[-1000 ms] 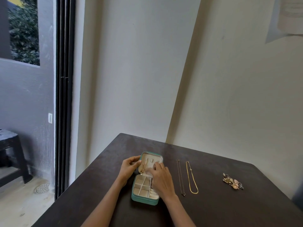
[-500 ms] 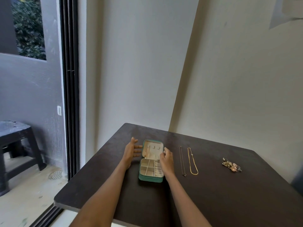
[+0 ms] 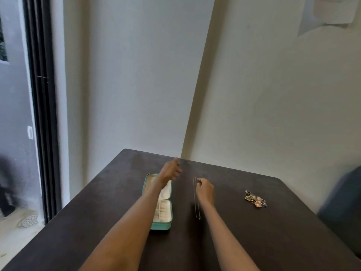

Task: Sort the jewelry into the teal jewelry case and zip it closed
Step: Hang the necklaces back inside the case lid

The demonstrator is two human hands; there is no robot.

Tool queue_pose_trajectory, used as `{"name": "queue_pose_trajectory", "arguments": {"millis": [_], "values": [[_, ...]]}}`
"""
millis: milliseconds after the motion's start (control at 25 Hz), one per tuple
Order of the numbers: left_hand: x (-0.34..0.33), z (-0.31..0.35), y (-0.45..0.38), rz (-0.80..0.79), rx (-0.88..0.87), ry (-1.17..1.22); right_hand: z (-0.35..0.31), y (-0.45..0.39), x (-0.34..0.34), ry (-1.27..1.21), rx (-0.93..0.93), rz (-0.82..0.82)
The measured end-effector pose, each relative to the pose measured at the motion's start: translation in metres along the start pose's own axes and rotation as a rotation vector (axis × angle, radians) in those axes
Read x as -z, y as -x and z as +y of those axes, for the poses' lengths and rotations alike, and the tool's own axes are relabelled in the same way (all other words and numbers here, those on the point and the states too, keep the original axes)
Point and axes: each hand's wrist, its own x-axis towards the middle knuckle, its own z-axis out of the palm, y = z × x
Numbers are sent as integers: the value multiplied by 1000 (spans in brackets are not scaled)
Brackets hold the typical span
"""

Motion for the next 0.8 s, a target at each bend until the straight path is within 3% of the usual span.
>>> {"name": "queue_pose_trajectory", "arguments": {"millis": [200, 560, 800], "values": [[-42, -17, -47, -18, 81, -85, 20, -43, -5, 215, 91, -39], [-48, -19, -99, -16, 107, -113, 15, -89, -30, 440, 8, -78], [-56, -23, -96, -44, 78, -57, 19, -90, -26, 222, -59, -196]]}}
